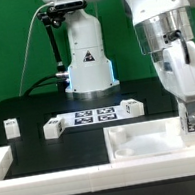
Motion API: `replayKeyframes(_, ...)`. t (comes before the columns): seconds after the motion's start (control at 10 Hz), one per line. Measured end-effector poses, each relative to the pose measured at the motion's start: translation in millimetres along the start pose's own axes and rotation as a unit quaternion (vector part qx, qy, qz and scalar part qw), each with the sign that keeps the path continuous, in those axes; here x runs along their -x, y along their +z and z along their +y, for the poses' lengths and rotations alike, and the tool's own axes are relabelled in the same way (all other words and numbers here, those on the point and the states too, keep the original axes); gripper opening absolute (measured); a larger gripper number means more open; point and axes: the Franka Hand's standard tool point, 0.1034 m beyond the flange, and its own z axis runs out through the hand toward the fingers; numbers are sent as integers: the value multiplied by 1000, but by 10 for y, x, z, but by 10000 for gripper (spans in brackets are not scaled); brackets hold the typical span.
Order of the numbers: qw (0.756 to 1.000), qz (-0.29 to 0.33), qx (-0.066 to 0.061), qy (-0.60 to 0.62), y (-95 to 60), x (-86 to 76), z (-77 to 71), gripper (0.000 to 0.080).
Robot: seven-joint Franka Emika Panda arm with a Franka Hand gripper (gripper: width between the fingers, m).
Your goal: Assemble one leg
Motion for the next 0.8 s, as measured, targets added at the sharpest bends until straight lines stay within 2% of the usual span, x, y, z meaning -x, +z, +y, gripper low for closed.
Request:
replayKeyframes(0.1,1000,1,1,-21,2,6,3,422)
replayKeyframes(0.2,996,2,3,-90,2,5,2,563)
replayKeyframes(0.3,986,3,3,-168,2,-11,0,631)
replayKeyframes(0.4,981,4,4,-196,1,-2,-2,631)
replayKeyframes(0.7,900,23,18,-434,-7,33,-24,649)
replayKeyframes(0.8,861,28,23,-508,-9,45,-30,649)
